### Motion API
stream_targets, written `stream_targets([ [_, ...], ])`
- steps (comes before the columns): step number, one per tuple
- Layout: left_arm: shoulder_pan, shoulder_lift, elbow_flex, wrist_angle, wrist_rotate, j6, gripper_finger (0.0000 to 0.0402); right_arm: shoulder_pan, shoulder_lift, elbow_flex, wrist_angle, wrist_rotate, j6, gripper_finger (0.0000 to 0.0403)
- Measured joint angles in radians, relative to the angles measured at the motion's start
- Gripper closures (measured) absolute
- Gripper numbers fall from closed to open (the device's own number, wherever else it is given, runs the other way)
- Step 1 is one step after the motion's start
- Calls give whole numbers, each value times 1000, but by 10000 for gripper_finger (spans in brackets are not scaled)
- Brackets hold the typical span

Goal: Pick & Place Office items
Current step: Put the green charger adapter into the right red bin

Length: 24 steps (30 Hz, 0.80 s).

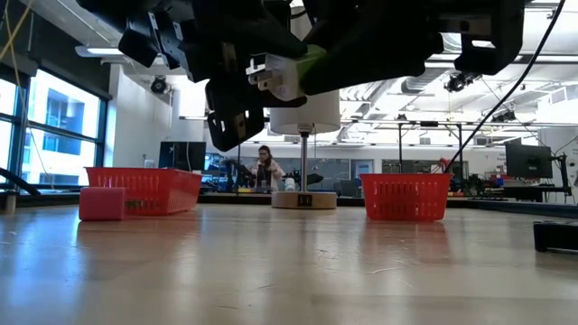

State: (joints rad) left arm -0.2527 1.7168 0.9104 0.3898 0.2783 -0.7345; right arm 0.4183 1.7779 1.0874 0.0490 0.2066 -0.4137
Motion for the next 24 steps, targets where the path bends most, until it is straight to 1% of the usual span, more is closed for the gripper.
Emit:
stream_targets([
  [7, 0, 0, 0, 0, -2, 0, 263, 0, -1, 0, -5, 0, 5, 282],
  [10, 0, 0, 0, -1, -7, 12, 255, 0, -1, 0, -7, -1, 10, 282],
  [19, -9, -1, 0, 2, -49, 31, 180, 1, -1, 0, -30, -8, 51, 282],
  [22, -10, -1, 0, 1, -50, 31, 164, 0, -1, 0, -37, -8, 62, 282],
  [24, -2, -1, 0, 1, -49, 31, 160, 0, -1, 0, -52, -10, 101, 282],
])
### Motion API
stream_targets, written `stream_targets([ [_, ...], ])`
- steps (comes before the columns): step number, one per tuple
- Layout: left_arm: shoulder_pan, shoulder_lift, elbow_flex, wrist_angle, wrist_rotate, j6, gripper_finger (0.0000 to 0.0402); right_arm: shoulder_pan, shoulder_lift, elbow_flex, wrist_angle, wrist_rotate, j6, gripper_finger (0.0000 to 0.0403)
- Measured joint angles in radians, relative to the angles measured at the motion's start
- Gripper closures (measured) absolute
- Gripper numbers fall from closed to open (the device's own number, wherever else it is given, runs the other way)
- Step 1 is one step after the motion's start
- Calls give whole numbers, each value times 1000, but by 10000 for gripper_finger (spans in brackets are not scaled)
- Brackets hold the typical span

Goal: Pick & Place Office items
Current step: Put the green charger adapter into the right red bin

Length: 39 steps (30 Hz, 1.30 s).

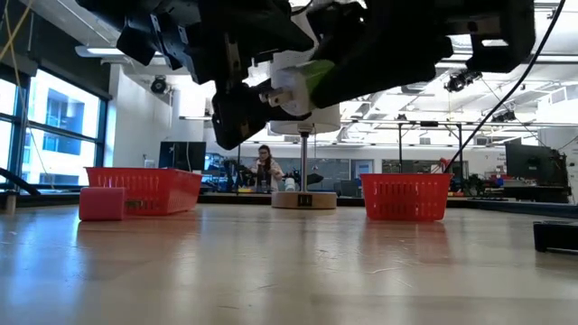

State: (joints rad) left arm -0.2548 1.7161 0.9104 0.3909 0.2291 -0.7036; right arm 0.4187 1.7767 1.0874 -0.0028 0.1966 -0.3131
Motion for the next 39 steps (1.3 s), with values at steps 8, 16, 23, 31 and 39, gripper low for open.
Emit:
stream_targets([
  [8, 44, 0, 0, -1, 0, -1, 158, 0, 0, 0, -122, -16, 228, 282],
  [16, 59, 0, 0, -2, 1, 37, 157, 0, 0, 0, -261, -7, 461, 282],
  [23, 56, 0, 0, -15, 2, 44, 157, 6, -35, 0, -465, 74, 659, 282],
  [31, 54, 0, 0, -33, 5, 44, 157, 33, -47, 0, -625, 103, 850, 282],
  [39, 53, 0, 0, -33, 5, 42, 157, 69, -49, 0, -764, 120, 1004, 282],
])
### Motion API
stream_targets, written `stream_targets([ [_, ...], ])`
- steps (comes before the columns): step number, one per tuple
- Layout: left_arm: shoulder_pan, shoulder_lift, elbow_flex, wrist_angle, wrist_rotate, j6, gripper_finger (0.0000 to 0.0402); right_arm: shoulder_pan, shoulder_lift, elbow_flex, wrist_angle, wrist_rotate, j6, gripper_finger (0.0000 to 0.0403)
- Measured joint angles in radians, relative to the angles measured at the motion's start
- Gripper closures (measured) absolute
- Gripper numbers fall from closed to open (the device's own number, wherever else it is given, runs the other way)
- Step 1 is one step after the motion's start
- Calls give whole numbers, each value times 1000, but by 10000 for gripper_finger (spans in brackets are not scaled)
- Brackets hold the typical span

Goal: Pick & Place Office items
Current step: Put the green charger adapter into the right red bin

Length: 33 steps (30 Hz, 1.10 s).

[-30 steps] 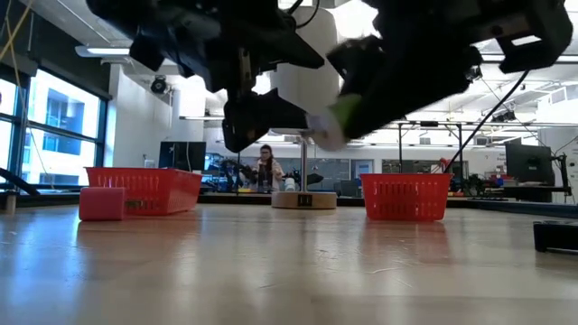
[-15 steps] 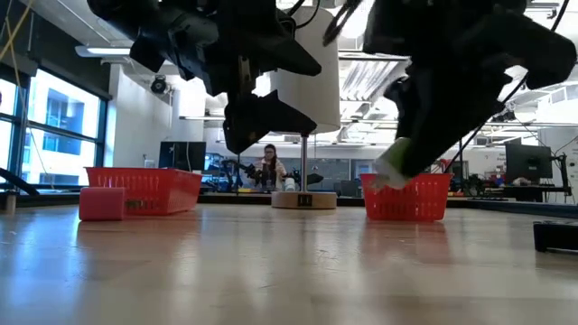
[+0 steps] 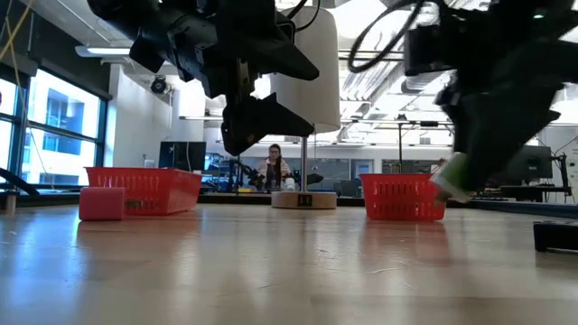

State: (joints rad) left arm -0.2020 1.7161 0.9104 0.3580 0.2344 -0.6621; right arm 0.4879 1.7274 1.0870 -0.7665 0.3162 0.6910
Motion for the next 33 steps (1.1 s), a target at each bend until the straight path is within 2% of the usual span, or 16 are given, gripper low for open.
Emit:
stream_targets([
  [4, -1, 0, 0, 0, 1, 0, 157, 23, -1, 0, -112, 2, 90, 282],
  [11, -5, 0, 0, 0, 2, 0, 157, 69, -1, 0, -409, 5, 300, 282],
  [18, -5, 0, 0, 0, 2, 11, 157, 106, -2, 0, -677, 106, 463, 278],
  [21, -5, 0, 0, 0, 2, 11, 157, 105, -2, 0, -732, 156, 491, 283],
  [27, -8, 0, 0, -7, 1, 10, 157, 66, -2, 0, -757, 327, 520, 279],
  [33, -22, 1, 0, -30, 0, 14, 157, -24, -2, 0, -758, 401, 475, 283],
])
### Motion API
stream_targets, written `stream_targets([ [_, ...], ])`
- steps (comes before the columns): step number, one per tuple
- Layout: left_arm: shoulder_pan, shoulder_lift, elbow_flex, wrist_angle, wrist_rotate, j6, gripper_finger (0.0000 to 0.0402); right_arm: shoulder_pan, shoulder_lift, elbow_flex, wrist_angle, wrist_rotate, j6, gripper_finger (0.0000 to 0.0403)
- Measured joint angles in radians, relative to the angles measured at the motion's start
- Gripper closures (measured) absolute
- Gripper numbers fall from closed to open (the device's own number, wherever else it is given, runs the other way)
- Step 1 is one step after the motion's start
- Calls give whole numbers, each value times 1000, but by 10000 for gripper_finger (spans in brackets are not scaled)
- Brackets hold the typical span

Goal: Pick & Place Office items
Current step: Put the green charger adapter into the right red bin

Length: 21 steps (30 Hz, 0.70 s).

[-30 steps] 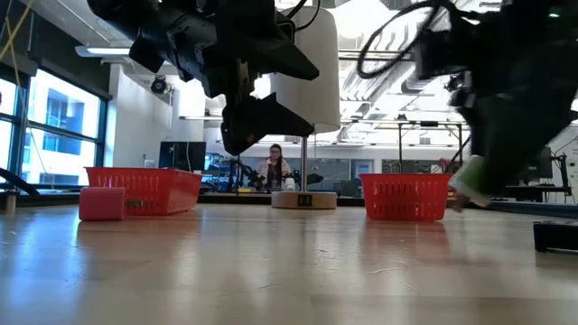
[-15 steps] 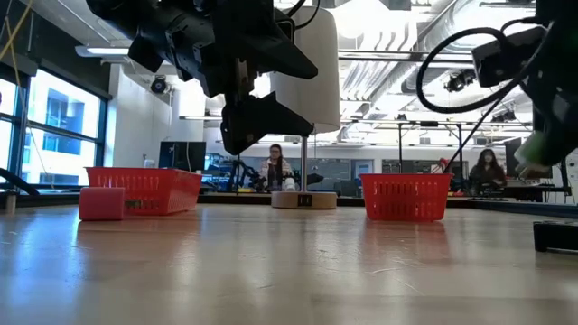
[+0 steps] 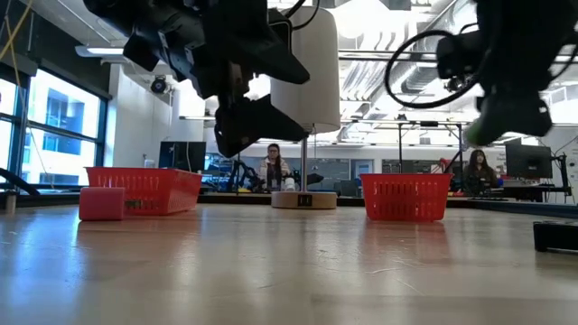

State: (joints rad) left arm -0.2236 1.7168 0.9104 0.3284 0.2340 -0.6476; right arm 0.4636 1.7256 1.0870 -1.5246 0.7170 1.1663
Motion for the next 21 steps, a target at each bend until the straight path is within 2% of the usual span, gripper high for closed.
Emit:
stream_targets([
  [4, -11, 0, 0, -8, -2, 19, 157, -61, 0, 0, -1, 60, -66, 279],
  [17, -22, 0, 0, -16, -2, 28, 157, -230, 0, 0, -45, 110, -258, 277],
  [21, -22, 0, 0, -17, -3, 50, 157, -263, -47, -7, -48, 133, -321, 283],
])
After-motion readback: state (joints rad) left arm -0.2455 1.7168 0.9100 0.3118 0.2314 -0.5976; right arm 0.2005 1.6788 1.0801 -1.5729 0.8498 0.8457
